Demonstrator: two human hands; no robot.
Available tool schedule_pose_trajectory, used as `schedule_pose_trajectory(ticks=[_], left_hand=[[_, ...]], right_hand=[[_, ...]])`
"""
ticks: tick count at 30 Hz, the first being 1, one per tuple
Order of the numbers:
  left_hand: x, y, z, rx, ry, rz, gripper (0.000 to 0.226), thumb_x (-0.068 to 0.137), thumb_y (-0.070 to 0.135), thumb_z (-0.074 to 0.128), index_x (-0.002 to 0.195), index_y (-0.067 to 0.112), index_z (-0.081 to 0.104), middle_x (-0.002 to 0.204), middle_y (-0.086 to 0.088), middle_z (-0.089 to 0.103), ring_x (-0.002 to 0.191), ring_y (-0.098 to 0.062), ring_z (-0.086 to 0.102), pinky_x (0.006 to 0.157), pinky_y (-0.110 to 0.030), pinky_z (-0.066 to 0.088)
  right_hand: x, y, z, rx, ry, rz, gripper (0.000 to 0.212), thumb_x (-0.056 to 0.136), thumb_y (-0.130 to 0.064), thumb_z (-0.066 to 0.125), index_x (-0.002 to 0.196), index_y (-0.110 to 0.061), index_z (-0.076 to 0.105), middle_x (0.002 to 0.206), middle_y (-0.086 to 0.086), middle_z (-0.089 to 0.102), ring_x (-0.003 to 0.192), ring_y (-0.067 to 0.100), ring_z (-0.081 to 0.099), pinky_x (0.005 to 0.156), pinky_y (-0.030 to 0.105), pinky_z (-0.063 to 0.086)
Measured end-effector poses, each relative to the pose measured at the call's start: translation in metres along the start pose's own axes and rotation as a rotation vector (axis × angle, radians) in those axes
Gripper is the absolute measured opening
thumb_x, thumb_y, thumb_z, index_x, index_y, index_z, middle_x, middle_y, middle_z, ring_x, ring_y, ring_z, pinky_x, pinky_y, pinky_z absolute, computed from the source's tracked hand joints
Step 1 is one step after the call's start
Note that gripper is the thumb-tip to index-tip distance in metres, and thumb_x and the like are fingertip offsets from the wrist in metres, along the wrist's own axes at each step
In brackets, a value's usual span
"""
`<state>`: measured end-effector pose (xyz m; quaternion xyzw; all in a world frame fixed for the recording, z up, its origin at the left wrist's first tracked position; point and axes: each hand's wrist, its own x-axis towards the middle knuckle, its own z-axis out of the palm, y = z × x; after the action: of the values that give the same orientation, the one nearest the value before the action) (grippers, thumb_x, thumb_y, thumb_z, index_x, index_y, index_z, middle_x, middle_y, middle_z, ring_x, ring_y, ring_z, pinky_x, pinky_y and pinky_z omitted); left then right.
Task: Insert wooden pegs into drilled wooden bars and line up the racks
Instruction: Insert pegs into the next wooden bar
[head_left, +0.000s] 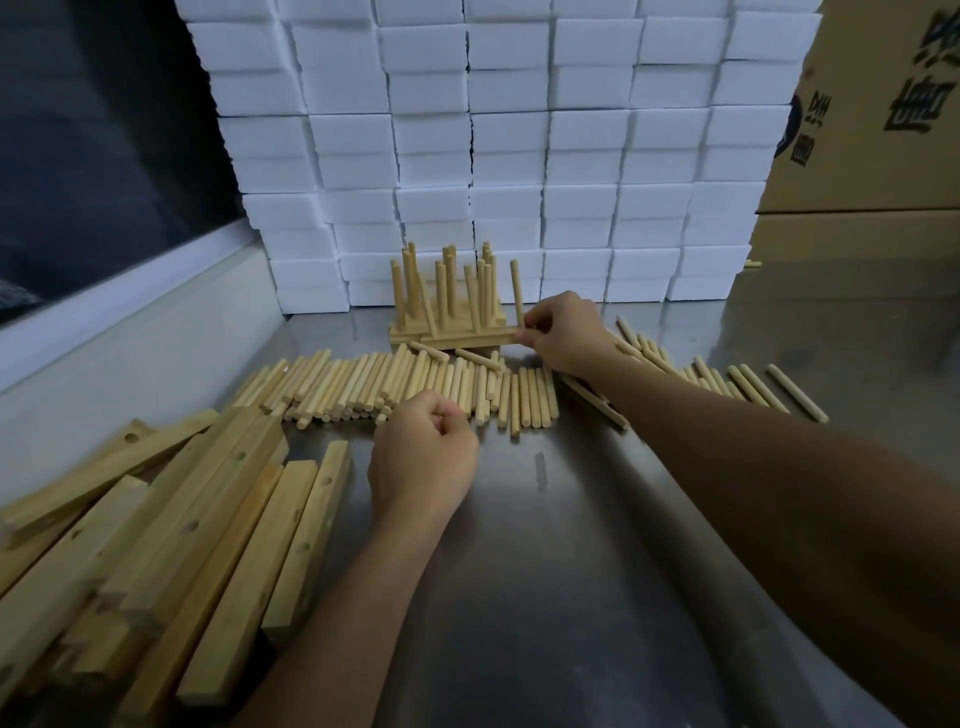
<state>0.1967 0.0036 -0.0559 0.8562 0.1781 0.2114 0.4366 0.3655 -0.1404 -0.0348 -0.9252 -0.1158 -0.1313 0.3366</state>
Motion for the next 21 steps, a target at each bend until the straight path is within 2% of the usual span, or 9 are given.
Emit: schedule_pose_trajectory(ticks=[3,5,8,11,13,16,19,21], left_hand=[[-0.001,0.001,-0.001,0.005,0.001,0.000,0.022,0.092,0.019,0.056,0.074,0.030,0.061,0.073,0.014,0.064,0.069,-0.005,0.058,0.053,-0.024,0.037],[-0.001,0.001,-0.001,0.011,-0.001,0.004,0.022,0.093,0.019,0.056,0.075,0.030,0.060,0.074,0.014,0.063,0.070,-0.003,0.057,0.053,-0.023,0.036],[0.000,0.001,-0.001,0.006,-0.012,0.012,0.021,0.093,0.019,0.056,0.076,0.030,0.061,0.076,0.014,0.063,0.071,-0.004,0.057,0.054,-0.024,0.038],[0.000,0.001,-0.001,0.001,-0.019,0.015,0.021,0.093,0.018,0.056,0.077,0.029,0.061,0.076,0.013,0.064,0.071,-0.005,0.058,0.054,-0.025,0.039],[0.000,0.000,-0.001,-0.004,-0.018,0.014,0.021,0.092,0.018,0.056,0.076,0.029,0.061,0.075,0.013,0.064,0.070,-0.005,0.058,0.054,-0.025,0.039],[0.000,0.000,0.000,-0.001,0.004,0.019,0.022,0.091,0.018,0.057,0.073,0.029,0.061,0.071,0.015,0.061,0.067,-0.003,0.055,0.052,-0.024,0.036],[0.001,-0.001,0.000,0.009,0.017,0.021,0.022,0.091,0.019,0.057,0.072,0.029,0.060,0.068,0.016,0.059,0.065,-0.002,0.054,0.050,-0.022,0.033],[0.001,-0.001,0.001,0.009,0.013,0.019,0.022,0.092,0.020,0.057,0.072,0.029,0.061,0.068,0.015,0.060,0.065,-0.002,0.054,0.051,-0.022,0.034]], right_hand=[[0.003,-0.004,0.004,-0.033,-0.043,0.002,0.017,0.088,-0.027,0.075,0.096,-0.011,0.076,0.091,0.004,0.071,0.082,0.016,0.064,0.071,0.025,0.050],[0.005,-0.006,0.004,-0.036,-0.057,0.005,0.018,0.088,-0.026,0.076,0.096,-0.011,0.075,0.092,0.001,0.070,0.076,0.011,0.062,0.065,0.020,0.046],[0.007,-0.009,0.005,-0.018,-0.077,0.029,0.012,0.087,-0.025,0.076,0.088,-0.014,0.073,0.078,-0.002,0.065,0.066,0.008,0.059,0.063,0.022,0.044],[0.007,-0.012,0.006,-0.008,-0.078,0.051,0.018,0.086,-0.024,0.078,0.073,-0.014,0.071,0.065,-0.002,0.064,0.063,0.008,0.059,0.060,0.020,0.044],[0.007,-0.015,0.007,0.006,-0.078,0.059,0.016,0.085,-0.023,0.079,0.075,-0.011,0.075,0.066,0.003,0.070,0.064,0.009,0.063,0.064,0.021,0.051],[0.008,-0.018,0.008,-0.010,-0.061,0.061,0.013,0.089,-0.017,0.074,0.080,-0.007,0.077,0.075,0.008,0.074,0.063,0.008,0.063,0.061,0.018,0.051],[0.007,-0.020,0.006,-0.044,-0.055,0.064,0.017,0.093,-0.014,0.065,0.086,-0.005,0.078,0.079,0.009,0.075,0.065,0.010,0.064,0.064,0.023,0.056],[0.002,-0.021,0.004,-0.045,-0.036,0.057,0.018,0.093,-0.012,0.062,0.088,-0.005,0.077,0.081,0.008,0.075,0.063,0.011,0.061,0.058,0.022,0.053]])
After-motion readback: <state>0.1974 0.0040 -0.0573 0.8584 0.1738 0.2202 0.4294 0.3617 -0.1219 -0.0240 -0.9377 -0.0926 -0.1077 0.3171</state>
